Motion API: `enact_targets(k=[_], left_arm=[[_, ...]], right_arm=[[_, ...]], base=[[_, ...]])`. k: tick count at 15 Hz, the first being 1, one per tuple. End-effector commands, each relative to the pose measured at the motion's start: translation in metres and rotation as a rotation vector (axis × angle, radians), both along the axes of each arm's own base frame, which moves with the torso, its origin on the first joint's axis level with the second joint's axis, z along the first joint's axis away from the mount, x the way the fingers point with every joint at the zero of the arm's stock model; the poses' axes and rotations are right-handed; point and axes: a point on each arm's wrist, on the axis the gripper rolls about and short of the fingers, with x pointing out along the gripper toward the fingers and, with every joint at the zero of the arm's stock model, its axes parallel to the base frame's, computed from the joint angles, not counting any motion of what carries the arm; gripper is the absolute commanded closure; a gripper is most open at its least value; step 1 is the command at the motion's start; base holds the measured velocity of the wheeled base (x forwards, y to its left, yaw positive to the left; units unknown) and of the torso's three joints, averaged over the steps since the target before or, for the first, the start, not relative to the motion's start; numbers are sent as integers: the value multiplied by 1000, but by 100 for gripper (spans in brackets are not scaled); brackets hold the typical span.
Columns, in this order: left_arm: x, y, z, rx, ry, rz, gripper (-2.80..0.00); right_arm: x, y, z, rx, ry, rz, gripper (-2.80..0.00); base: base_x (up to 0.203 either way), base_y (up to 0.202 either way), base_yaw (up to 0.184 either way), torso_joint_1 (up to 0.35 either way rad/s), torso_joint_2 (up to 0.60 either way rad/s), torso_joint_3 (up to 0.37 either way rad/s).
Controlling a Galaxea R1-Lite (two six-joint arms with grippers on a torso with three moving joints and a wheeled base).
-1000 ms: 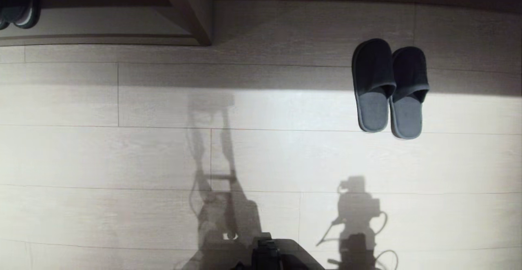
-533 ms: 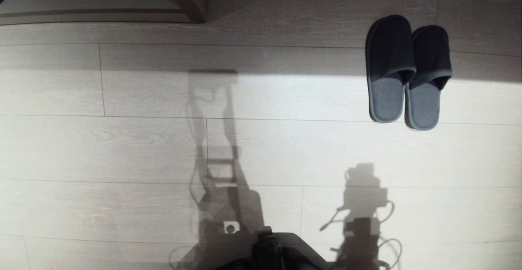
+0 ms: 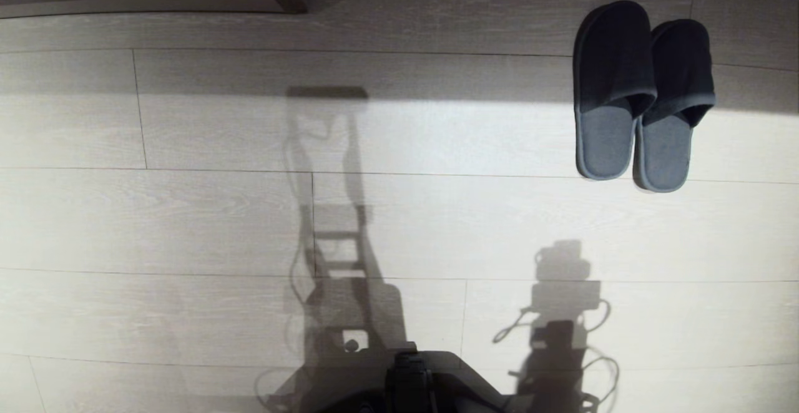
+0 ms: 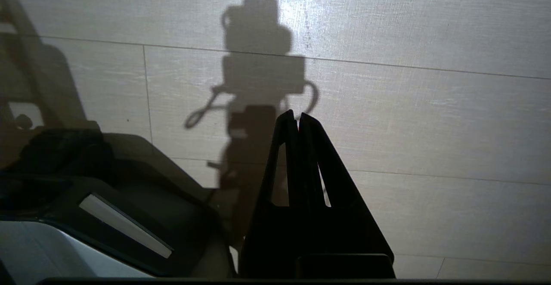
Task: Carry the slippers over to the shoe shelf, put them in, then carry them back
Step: Pick up the slippers on the floor
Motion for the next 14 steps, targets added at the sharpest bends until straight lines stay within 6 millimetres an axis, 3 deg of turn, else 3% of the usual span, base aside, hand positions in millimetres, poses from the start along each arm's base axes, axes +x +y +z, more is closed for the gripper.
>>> enact_targets(k=[1, 14], left_arm=[[0, 0, 0, 0, 1, 1, 0], [0, 0, 0, 1, 1, -1, 0]], right_arm=[[0, 0, -12, 0, 0, 0, 0], [0, 0, -12, 0, 0, 0, 0]], base=[[0, 0, 0, 0, 0, 0], [0, 0, 0, 0, 0, 0]])
